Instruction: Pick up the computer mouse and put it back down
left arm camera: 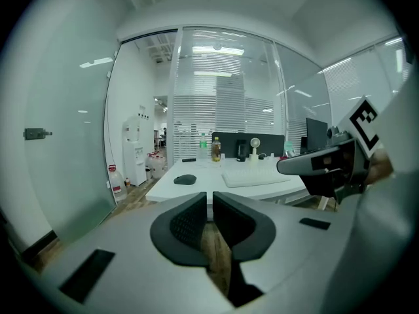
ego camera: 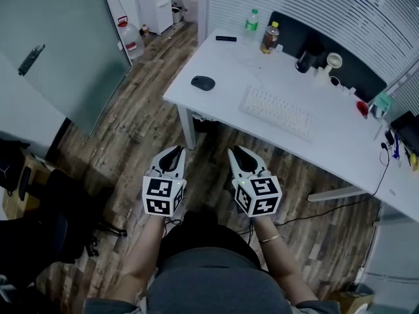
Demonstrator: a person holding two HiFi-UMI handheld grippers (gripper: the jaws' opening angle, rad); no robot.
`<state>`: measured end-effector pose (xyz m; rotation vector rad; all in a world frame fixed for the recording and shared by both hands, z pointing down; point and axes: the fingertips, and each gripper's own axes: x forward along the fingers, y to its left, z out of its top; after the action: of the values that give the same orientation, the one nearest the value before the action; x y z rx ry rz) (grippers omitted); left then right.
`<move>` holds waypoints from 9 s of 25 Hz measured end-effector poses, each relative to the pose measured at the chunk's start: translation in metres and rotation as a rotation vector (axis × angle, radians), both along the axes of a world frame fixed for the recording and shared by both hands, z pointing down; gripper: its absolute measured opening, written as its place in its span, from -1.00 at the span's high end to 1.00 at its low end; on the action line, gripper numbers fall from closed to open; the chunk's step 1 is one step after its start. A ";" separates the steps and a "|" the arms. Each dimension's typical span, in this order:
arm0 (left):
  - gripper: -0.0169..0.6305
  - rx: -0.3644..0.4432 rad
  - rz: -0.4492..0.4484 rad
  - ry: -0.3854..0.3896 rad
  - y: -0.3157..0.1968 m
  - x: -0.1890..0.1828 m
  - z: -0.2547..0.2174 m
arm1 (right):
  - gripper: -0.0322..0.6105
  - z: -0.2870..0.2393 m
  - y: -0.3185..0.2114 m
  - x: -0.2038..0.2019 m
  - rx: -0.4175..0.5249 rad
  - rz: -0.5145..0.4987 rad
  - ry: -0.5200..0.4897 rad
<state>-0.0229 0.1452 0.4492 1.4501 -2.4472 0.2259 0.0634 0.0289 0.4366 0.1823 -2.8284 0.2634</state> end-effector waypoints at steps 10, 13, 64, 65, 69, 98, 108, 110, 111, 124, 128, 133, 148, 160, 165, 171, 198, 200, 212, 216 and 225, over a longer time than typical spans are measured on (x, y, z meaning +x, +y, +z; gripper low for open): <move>0.82 -0.009 -0.068 -0.015 0.004 0.003 -0.001 | 0.48 -0.007 -0.004 -0.018 0.025 -0.146 -0.020; 0.82 -0.018 -0.087 -0.019 0.005 0.000 -0.002 | 0.40 -0.007 -0.007 -0.025 0.028 -0.174 -0.016; 0.81 0.012 -0.088 0.163 -0.054 -0.274 0.049 | -0.11 0.060 -0.100 -0.308 0.253 -0.296 0.325; 0.81 0.011 -0.091 0.163 -0.055 -0.275 0.049 | -0.12 0.062 -0.102 -0.310 0.254 -0.305 0.331; 0.81 0.007 -0.123 0.155 -0.054 -0.283 0.048 | -0.15 0.071 -0.107 -0.320 0.269 -0.354 0.355; 0.81 -0.032 -0.401 0.206 -0.065 -0.291 0.066 | -0.14 0.151 -0.110 -0.350 0.252 -0.733 0.519; 0.81 -0.034 -0.440 0.211 -0.064 -0.291 0.067 | -0.05 0.154 -0.108 -0.356 0.239 -0.752 0.515; 0.81 -0.032 -0.438 0.211 -0.064 -0.291 0.067 | -0.04 0.155 -0.109 -0.357 0.250 -0.754 0.514; 0.81 -0.030 -0.435 0.211 -0.065 -0.291 0.067 | -0.04 0.156 -0.109 -0.358 0.256 -0.756 0.513; 0.81 -0.012 -0.386 0.192 -0.069 -0.294 0.060 | -0.02 0.139 -0.103 -0.359 0.248 -0.703 0.493; 0.81 0.000 -0.356 0.186 -0.072 -0.297 0.055 | -0.02 0.127 -0.104 -0.358 0.239 -0.652 0.477; 0.81 0.005 -0.291 0.179 -0.087 -0.299 0.053 | -0.02 0.111 -0.121 -0.353 0.207 -0.552 0.465; 0.81 -0.020 -0.010 0.165 -0.150 -0.280 0.049 | -0.03 0.086 -0.198 -0.290 0.125 -0.169 0.452; 0.81 -0.054 0.259 0.161 -0.203 -0.241 0.043 | -0.03 0.074 -0.257 -0.193 0.054 0.191 0.459; 0.81 -0.072 0.366 0.162 -0.227 -0.213 0.047 | -0.03 0.076 -0.284 -0.128 0.002 0.369 0.461; 0.81 -0.085 0.486 0.151 -0.262 -0.175 0.049 | -0.03 0.082 -0.307 -0.046 -0.050 0.552 0.465; 0.81 -0.135 0.901 0.099 -0.415 0.026 0.046 | -0.03 0.122 -0.396 0.214 -0.154 0.994 0.486; 0.81 -0.137 0.903 0.106 -0.421 0.029 0.048 | -0.03 0.125 -0.404 0.220 -0.144 0.997 0.497; 0.81 -0.169 0.925 0.114 -0.446 0.035 0.057 | -0.03 0.148 -0.437 0.229 -0.184 1.017 0.491; 0.81 -0.167 0.938 0.115 -0.453 0.038 0.056 | -0.03 0.153 -0.441 0.229 -0.196 1.020 0.483; 0.81 -0.172 0.955 0.121 -0.460 0.046 0.057 | -0.03 0.155 -0.444 0.227 -0.196 1.000 0.460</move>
<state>0.0233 -0.3144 0.5066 2.3323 -1.4220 0.4962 0.2905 -0.4154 0.5914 1.3957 -2.0229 0.5968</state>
